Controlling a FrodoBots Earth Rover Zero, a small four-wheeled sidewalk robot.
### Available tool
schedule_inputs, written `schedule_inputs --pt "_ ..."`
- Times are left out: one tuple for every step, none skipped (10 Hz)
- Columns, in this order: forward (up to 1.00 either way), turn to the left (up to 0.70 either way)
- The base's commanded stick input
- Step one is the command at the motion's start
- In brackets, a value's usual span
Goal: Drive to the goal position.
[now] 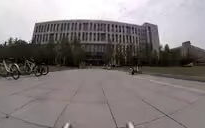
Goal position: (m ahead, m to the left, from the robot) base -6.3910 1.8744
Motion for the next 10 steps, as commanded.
schedule_inputs --pt "0.85 0.00" --pt "0.85 0.00" --pt "0.85 0.00" --pt "0.85 0.00" --pt "0.85 0.00" --pt "0.85 0.00" --pt "0.85 0.00" --pt "0.85 0.00" --pt "0.85 0.00" --pt "0.85 0.00"
